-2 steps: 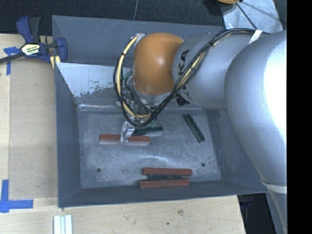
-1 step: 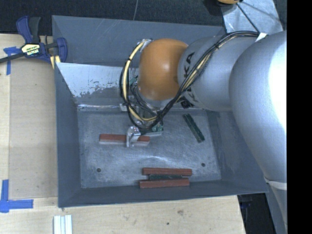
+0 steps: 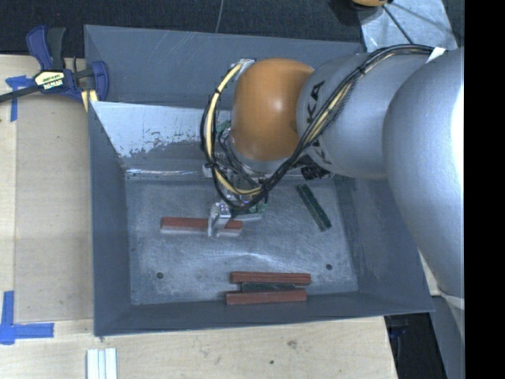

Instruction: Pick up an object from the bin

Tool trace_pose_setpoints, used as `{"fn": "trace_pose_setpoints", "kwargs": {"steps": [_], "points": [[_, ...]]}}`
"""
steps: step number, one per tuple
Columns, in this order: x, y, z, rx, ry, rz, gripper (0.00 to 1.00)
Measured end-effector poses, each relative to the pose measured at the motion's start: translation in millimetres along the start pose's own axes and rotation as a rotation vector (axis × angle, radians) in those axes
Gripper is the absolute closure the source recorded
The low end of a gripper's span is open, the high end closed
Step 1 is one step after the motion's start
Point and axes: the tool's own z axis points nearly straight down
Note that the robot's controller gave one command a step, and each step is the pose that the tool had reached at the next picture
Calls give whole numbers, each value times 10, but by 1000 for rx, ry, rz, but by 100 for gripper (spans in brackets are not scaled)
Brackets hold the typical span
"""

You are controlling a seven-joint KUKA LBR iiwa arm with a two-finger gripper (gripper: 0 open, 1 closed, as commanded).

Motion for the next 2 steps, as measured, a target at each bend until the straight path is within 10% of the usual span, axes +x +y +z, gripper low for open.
{"fn": "trace_pose_setpoints", "kwargs": {"steps": [1,2], "points": [[53,107,449,-1,-5,-15,0],[140,103,394,-9,-25,172,100]]}}
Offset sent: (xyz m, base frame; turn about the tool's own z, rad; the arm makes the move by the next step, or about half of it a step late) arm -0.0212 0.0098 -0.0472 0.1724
